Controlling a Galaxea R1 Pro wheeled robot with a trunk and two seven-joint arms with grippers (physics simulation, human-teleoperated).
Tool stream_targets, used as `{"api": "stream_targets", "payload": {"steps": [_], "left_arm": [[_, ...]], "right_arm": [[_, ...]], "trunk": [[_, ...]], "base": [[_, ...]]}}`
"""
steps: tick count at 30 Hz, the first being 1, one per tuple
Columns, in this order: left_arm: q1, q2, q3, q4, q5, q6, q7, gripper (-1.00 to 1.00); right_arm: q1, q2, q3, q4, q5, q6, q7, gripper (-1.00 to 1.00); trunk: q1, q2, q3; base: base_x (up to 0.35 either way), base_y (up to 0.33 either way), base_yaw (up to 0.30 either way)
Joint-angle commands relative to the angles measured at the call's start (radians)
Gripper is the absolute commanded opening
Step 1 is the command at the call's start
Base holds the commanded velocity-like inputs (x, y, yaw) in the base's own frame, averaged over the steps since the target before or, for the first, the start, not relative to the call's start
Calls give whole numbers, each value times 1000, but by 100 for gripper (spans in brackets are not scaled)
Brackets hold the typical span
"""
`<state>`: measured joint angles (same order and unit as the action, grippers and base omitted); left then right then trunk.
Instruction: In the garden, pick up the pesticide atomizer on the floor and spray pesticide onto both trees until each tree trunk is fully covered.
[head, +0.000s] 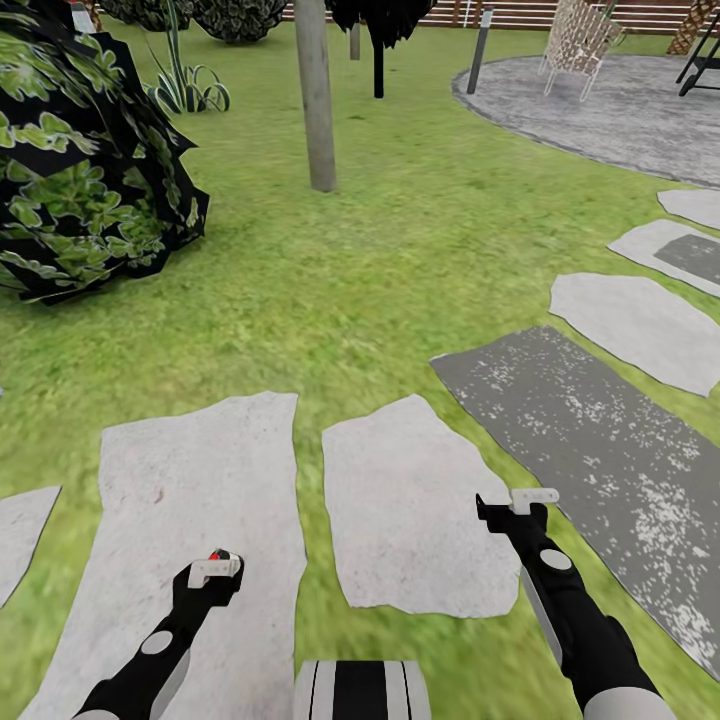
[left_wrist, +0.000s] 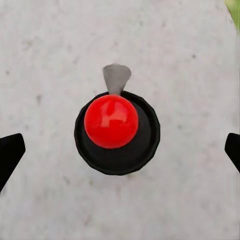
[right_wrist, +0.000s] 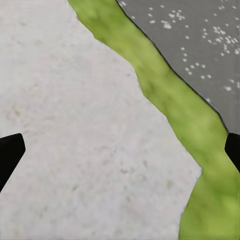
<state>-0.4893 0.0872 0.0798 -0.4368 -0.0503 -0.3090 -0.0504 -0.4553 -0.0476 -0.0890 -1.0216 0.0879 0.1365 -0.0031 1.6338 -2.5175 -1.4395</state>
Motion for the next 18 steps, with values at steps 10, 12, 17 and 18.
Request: {"api": "stream_targets", "payload": {"steps": [10, 12, 17, 18], "left_arm": [[0, 0, 0, 1, 2, -11, 1, 100], [0, 0, 0, 1, 3, -11, 1, 100], [0, -1, 0, 1, 1, -13, 0, 100], [0, -1, 0, 1, 0, -13, 0, 100]], "right_arm": [[0, 0, 0, 0, 0, 0, 0, 100], [0, 0, 0, 0, 0, 0, 0, 100], [0, 0, 0, 0, 0, 0, 0, 100], [0, 0, 0, 0, 0, 0, 0, 100]], "trunk": [[0, 0, 0], [0, 0, 0], [0, 0, 0], [0, 0, 0]], "base": [[40, 19, 0], [24, 13, 0], [6, 3, 0], [2, 1, 0]]}}
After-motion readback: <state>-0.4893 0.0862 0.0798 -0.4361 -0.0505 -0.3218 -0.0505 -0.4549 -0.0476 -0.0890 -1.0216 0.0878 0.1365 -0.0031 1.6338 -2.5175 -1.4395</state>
